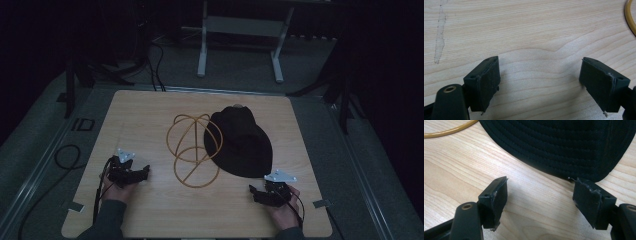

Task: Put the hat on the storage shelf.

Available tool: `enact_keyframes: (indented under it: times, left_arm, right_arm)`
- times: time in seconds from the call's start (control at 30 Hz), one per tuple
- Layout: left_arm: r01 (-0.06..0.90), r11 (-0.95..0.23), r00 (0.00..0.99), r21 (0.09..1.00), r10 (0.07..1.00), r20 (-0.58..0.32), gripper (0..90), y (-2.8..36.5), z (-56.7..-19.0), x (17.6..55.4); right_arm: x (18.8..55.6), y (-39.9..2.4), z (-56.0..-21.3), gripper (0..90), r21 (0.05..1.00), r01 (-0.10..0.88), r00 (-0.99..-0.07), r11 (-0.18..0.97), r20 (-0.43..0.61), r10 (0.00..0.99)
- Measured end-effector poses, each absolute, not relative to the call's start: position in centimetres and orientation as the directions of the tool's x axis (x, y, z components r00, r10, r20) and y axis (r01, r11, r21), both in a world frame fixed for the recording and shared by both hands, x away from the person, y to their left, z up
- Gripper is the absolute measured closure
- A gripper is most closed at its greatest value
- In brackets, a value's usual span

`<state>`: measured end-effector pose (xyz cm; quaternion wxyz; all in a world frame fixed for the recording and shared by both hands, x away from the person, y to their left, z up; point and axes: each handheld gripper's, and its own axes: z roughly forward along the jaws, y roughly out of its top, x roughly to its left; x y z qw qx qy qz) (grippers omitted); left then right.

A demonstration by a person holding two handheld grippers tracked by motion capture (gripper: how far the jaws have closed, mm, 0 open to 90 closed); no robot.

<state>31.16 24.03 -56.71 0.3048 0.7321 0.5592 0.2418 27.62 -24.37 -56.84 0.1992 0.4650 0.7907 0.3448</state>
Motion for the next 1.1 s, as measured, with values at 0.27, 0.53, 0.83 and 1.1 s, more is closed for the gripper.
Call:
enact_keyframes:
  times: [0.27, 0.53, 0.83, 1.1]
  left_arm:
    - [0.671, -0.189, 0.258, 0.717, 0.966, 0.013, 17.4, 24.0, -56.7, 31.2]
    - [0.671, -0.189, 0.258, 0.717, 0.966, 0.013, 17.4, 24.0, -56.7, 31.2]
    - [0.672, -0.188, 0.257, 0.716, 0.966, 0.012, 17.4, 24.0, -56.7, 31.1]
    - [0.673, -0.19, 0.258, 0.715, 0.966, 0.014, 17.4, 24.0, -56.7, 31.1]
  right_arm:
    - [27.6, -24.3, -56.9, 26.2, 0.736, 0.598, -0.474, 0.318, 0.005, 0.88]
    - [27.5, -24.3, -57.0, 26.7, 0.738, 0.597, -0.472, 0.315, 0.005, 0.882]
    - [28.3, -24.5, -56.1, 31.1, 0.678, 0.633, -0.511, 0.372, 0.005, 0.86]
    - [29.5, -24.3, -55.0, 41.3, 0.593, 0.667, -0.56, 0.452, -0.001, 0.828]
